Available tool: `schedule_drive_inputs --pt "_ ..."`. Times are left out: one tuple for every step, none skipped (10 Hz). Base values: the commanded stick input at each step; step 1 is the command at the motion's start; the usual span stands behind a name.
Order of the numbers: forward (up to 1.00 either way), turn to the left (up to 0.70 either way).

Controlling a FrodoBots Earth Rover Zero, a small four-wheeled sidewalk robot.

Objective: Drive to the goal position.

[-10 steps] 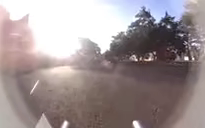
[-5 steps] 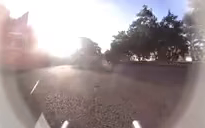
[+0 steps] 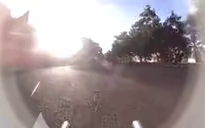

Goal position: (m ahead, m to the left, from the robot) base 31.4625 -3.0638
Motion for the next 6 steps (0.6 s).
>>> schedule_drive_inputs --pt "0.70 0.03" --pt "0.70 0.03" --pt "0.67 0.02" --pt "0.67 0.02" --pt "0.67 0.02" --pt "0.67 0.02"
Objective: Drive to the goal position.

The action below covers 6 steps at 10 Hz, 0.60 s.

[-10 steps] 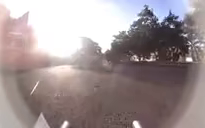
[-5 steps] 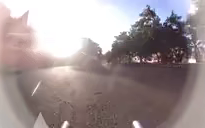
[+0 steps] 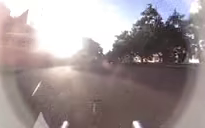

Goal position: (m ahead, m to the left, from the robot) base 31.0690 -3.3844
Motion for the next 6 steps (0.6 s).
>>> schedule_drive_inputs --pt "0.67 0.02" --pt "0.67 0.02" --pt "0.67 0.02" --pt "0.67 0.02" --pt "0.67 0.02" --pt "0.67 0.02"
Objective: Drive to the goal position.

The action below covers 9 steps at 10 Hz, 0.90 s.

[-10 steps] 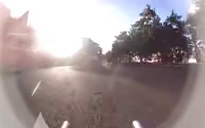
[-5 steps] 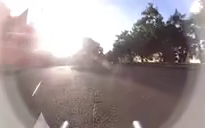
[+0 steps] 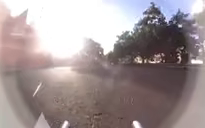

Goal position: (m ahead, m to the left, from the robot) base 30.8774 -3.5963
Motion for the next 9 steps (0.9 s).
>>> schedule_drive_inputs --pt "0.67 0.02" --pt "0.67 0.02" --pt "0.67 0.02" --pt "0.67 0.02" --pt "0.67 0.02" --pt "0.67 0.02" --pt "0.67 0.02" --pt "0.67 0.02" --pt "0.67 0.02"
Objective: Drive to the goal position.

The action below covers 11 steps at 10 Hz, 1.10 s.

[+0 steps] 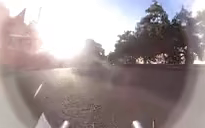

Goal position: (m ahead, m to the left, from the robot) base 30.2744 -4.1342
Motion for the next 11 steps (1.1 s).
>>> schedule_drive_inputs --pt "0.67 0.02" --pt "0.67 0.02" --pt "0.67 0.02" --pt "0.67 0.27" --pt "0.67 0.27" --pt "0.67 0.27" --pt "0.67 0.03" --pt "0.67 0.02" --pt "0.67 0.02" --pt "0.67 0.02" --pt "0.67 0.02"
